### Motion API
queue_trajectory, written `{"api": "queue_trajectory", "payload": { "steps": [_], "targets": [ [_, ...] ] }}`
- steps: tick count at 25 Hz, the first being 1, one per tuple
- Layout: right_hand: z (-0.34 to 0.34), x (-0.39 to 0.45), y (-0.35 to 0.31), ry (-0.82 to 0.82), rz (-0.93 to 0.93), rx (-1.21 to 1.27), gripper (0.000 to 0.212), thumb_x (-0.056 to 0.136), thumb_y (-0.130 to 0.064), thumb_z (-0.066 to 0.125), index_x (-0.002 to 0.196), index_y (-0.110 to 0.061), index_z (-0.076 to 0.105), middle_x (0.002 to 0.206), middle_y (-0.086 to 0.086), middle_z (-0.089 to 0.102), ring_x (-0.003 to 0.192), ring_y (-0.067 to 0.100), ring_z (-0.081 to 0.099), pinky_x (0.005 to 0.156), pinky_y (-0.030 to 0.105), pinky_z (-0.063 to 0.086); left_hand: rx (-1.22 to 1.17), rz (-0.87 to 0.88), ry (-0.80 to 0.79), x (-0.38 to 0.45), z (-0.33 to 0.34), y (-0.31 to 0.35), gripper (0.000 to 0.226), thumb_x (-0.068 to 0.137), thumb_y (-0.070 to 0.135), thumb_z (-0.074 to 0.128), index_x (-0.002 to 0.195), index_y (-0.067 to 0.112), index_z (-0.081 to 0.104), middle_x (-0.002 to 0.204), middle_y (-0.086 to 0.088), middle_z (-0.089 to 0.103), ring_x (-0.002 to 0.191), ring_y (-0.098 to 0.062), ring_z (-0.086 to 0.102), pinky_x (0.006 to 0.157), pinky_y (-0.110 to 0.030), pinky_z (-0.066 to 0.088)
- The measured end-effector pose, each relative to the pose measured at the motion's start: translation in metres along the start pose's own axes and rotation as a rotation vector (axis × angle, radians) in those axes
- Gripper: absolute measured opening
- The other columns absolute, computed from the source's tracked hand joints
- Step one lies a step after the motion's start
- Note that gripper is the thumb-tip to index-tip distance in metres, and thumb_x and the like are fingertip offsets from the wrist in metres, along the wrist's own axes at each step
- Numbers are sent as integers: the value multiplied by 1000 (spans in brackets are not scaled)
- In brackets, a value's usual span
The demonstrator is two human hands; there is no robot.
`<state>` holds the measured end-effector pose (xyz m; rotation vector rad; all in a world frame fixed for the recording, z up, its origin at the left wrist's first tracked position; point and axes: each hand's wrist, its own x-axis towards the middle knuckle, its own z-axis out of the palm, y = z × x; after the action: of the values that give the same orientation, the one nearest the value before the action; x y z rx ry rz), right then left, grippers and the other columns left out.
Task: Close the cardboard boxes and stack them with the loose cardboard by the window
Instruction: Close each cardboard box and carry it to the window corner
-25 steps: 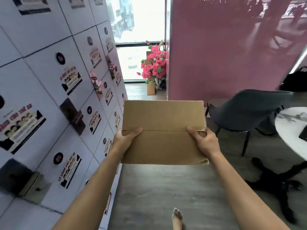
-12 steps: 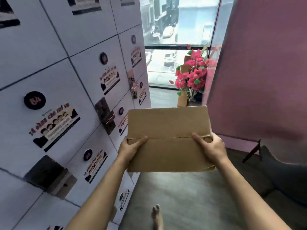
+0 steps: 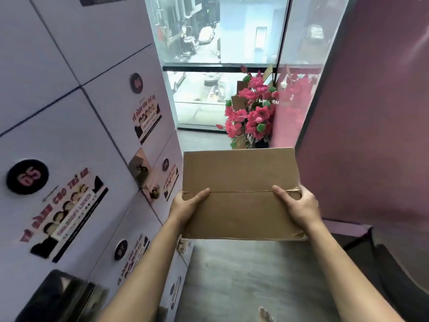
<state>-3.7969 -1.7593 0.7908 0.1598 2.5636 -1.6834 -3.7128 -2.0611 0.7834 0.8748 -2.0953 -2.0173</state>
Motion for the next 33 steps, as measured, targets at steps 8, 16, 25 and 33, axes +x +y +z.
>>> {"api": "queue_trajectory", "payload": {
  "steps": [8, 16, 25, 33],
  "targets": [
    [61, 243, -42, -58, -2, 0, 47, 68, -69, 77, 93, -30, 69, 88, -18, 70, 85, 6, 66, 70, 26, 51, -26, -30, 95, 216, 62, 70, 86, 44, 62, 89, 118, 25, 64, 109, 0, 74, 94, -20, 72, 79, -38, 62],
    [141, 459, -107, -180, -74, -26, 38, 70, -66, 78, 99, -45, 67, 88, -27, 70, 87, -7, 63, 69, 17, 47, -102, -67, 214, 404, 83, 128, 55, 57, 50, 91, 98, 26, 62, 97, 10, 70, 77, -2, 69, 54, -15, 52],
    [215, 650, -165, -138, -49, -58, 77, 56, -80, 73, 119, -36, 67, 99, -19, 72, 95, 9, 67, 87, 36, 55, -111, -158, 182, 620, 104, 177, 83, 37, 70, 88, 102, 27, 61, 107, 4, 70, 97, -18, 69, 87, -43, 59],
    [312, 818, -210, -244, -56, -76, 69, 55, -82, 71, 105, -33, 69, 96, -16, 71, 92, 9, 68, 87, 42, 57, -105, -148, 284, 783, 97, 225, 84, 42, 69, 87, 112, 29, 64, 106, 9, 72, 95, -11, 69, 74, -28, 56]
  ]
}}
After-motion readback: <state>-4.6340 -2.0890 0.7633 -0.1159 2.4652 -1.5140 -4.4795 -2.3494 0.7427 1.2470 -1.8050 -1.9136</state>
